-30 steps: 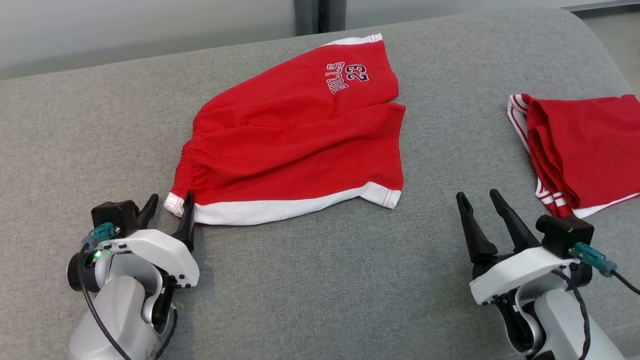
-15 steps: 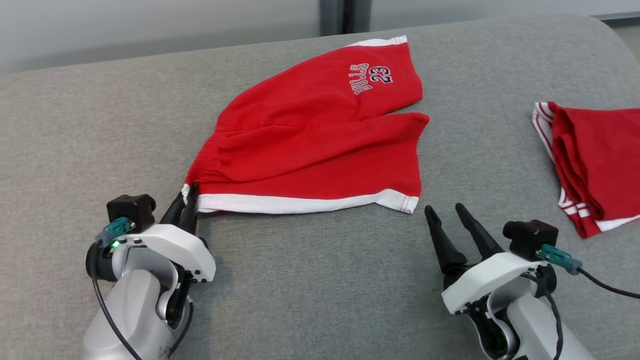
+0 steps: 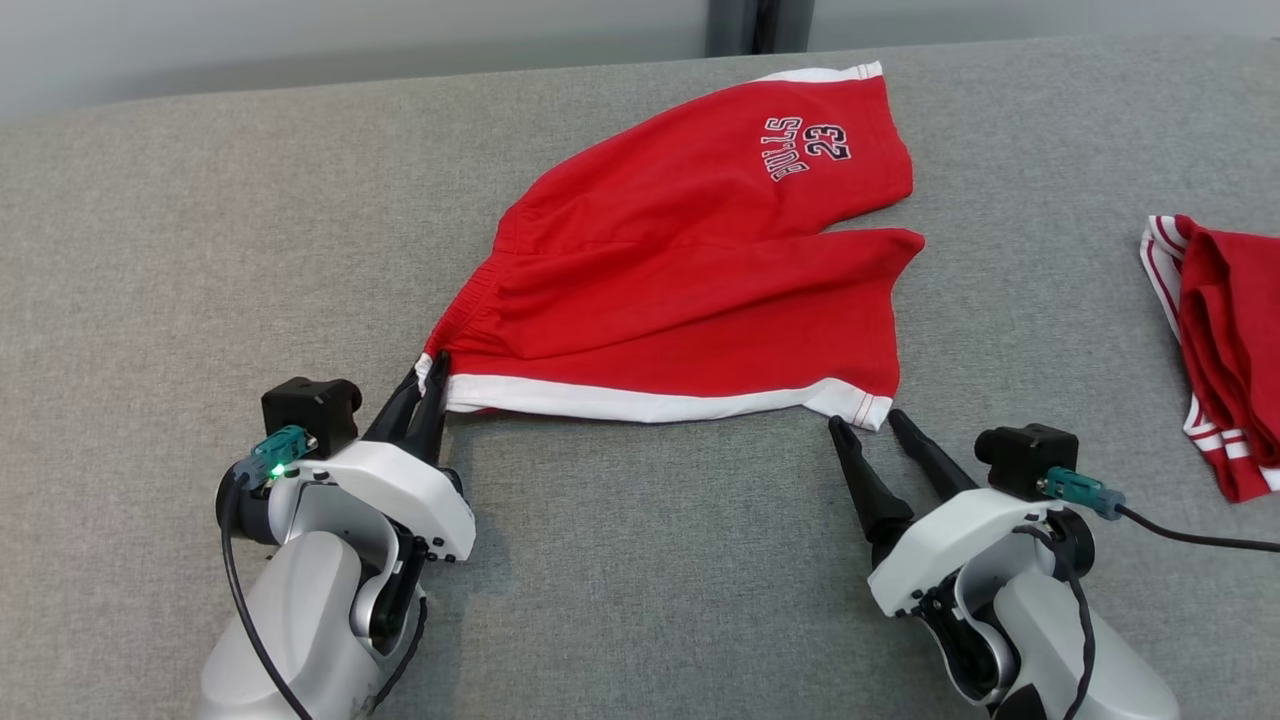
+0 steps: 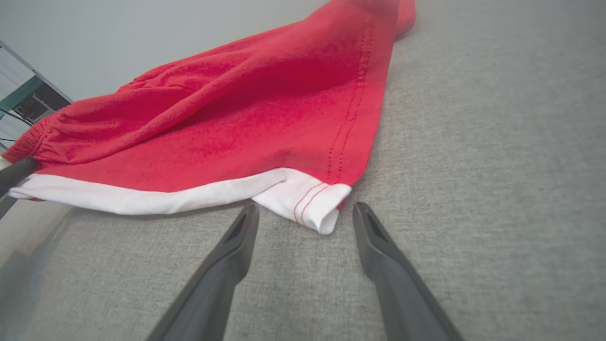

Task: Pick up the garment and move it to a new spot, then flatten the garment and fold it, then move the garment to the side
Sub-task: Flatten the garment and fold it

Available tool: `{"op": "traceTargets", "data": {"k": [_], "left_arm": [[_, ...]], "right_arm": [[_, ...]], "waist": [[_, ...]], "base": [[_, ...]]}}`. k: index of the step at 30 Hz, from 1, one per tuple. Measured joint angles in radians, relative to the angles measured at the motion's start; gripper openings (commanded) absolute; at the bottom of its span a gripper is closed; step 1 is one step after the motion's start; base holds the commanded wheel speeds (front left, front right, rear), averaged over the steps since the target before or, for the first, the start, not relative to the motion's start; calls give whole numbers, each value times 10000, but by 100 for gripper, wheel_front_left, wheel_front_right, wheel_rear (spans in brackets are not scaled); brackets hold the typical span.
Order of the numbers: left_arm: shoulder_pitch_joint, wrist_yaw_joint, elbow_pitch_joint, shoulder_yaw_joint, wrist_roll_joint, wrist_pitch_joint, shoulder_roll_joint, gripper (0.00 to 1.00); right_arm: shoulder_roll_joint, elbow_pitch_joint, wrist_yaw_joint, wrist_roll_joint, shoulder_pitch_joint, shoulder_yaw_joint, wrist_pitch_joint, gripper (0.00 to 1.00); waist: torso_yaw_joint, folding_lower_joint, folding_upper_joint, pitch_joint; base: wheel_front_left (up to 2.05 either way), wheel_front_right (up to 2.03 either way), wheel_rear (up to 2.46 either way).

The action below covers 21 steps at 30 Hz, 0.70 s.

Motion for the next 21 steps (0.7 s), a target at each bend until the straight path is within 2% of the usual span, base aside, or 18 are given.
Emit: {"op": "traceTargets", "data": {"k": [3, 4, 5, 13, 21], "left_arm": [[23, 19, -186, -54, 0, 46, 0, 0], [39, 33, -238, -73, 0, 71, -2, 0], [54, 46, -278, -90, 0, 84, -2, 0], [192, 84, -610, -173, -23, 255, 132, 0], [407, -146, -1555, -178, -497, 871, 265, 0]], "right_arm": [[-25, 215, 0, 111, -171, 58, -102, 100], [-31, 290, 0, 144, -224, 107, -111, 35], [-52, 357, 0, 150, -278, 184, -119, 0], [-339, 372, 0, 169, -412, 334, -424, 0], [-1137, -848, 0, -4, -377, -54, -545, 0]], "waist": [[77, 0, 0, 65], [103, 0, 0, 83], [129, 0, 0, 99], [183, 0, 0, -17], [121, 0, 0, -602]], "base": [[0, 0, 0], [0, 0, 0], [0, 0, 0], [0, 0, 0], [0, 0, 0]]}}
